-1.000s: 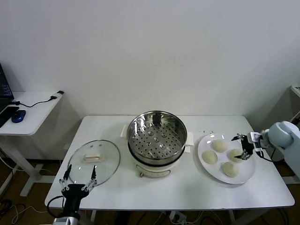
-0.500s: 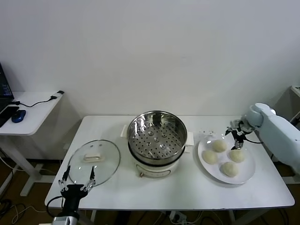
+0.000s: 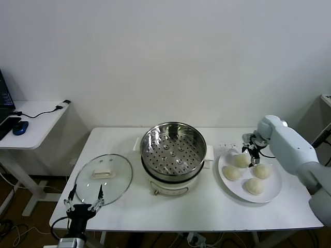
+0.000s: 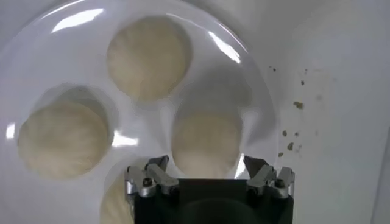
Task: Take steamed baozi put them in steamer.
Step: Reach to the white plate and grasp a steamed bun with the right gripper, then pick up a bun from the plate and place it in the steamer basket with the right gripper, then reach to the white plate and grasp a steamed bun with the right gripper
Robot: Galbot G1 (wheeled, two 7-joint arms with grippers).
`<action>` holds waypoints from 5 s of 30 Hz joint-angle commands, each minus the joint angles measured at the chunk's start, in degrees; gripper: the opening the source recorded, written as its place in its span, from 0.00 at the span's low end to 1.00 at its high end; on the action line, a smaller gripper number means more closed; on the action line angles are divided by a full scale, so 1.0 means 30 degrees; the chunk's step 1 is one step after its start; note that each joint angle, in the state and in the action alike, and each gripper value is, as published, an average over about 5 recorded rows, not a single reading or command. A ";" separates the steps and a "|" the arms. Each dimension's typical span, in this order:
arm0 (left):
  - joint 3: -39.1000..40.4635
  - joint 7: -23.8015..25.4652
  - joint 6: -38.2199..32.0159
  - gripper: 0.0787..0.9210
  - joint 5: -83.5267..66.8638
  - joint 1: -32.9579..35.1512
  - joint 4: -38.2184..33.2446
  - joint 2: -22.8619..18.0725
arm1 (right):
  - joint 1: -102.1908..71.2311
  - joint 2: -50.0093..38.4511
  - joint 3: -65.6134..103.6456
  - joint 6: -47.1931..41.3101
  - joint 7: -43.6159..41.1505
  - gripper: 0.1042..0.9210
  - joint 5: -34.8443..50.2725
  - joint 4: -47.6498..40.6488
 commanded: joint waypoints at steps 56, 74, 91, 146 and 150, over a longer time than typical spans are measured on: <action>-0.0263 -0.0095 -0.0109 0.88 0.0387 0.1108 -0.0486 -0.0246 | 0.8794 0.4508 -0.9576 0.9989 -0.0754 0.61 -0.0803 1.3856; -0.0348 -0.0136 -0.0226 0.88 0.0337 0.1212 -0.0471 -0.0198 | 0.3947 0.6620 -0.7259 1.1136 0.0809 0.62 -0.6815 0.8636; -0.0303 -0.0145 -0.0190 0.88 0.0400 0.1220 -0.0622 -0.0236 | 0.4658 0.6077 -0.6825 1.0906 0.0917 0.88 -0.5511 0.9471; -0.0171 -0.0129 -0.0228 0.88 0.0550 0.2157 -0.1157 -0.0424 | -0.0441 -0.5932 -0.7432 -0.6309 0.1784 0.88 1.0889 1.0330; -0.0184 -0.0111 -0.0290 0.88 0.0475 0.2163 -0.1069 -0.0422 | -0.0253 -0.5039 -0.6989 -0.6040 0.1847 0.88 1.0802 0.9315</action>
